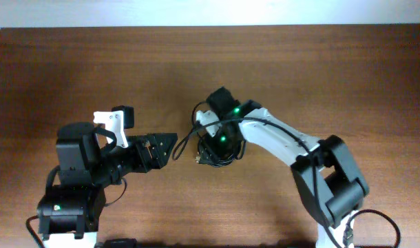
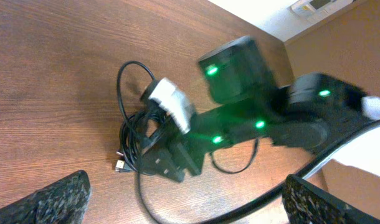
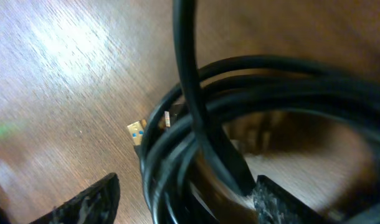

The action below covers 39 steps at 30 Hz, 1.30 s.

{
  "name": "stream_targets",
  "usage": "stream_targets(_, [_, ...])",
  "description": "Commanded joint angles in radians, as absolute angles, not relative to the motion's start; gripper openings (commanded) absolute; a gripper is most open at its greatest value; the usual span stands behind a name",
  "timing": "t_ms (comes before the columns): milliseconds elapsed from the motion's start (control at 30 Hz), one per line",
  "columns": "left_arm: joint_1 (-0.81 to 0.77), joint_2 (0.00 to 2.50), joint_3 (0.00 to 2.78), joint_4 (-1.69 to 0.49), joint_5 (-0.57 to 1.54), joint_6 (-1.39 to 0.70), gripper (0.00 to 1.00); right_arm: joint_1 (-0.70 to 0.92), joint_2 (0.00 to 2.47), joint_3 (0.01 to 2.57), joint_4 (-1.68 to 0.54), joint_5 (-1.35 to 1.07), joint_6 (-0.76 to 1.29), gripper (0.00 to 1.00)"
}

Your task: Untangle cables

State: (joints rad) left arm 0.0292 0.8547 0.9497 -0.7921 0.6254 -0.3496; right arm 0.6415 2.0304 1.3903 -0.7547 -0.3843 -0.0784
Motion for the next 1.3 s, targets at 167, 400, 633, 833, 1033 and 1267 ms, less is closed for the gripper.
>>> stream_targets(167, [0.028, 0.853, 0.950, -0.786, 0.641, -0.355, 0.99, 0.707, 2.082, 1.399, -0.743, -0.416, -0.040, 0.04])
stream_targets(400, [0.028, 0.853, 0.950, -0.866, 0.652, -0.355, 0.99, 0.707, 2.059, 1.890, -1.070, -0.527, 0.037, 0.10])
stream_targets(633, [0.028, 0.853, 0.950, -0.914, 0.647, -0.343, 0.99, 0.707, 2.032, 2.150, -1.241, -0.527, 0.043, 0.09])
stream_targets(833, [0.029, 0.853, 0.950, -0.892, 0.552, -0.447, 0.96, 0.706, 1.908, 2.166, -1.248, -0.471, 0.027, 0.09])
stream_targets(1033, [0.029, 0.860, 0.950, -0.726, 0.501, -0.706, 0.84, 0.706, 1.832, 2.166, -1.369, -0.429, -0.186, 0.06])
stream_targets(1267, [0.028, 0.902, 0.950, -0.527, 0.697, -0.810, 0.94, 0.706, 1.826, 2.166, -1.388, -0.376, -0.231, 0.06])
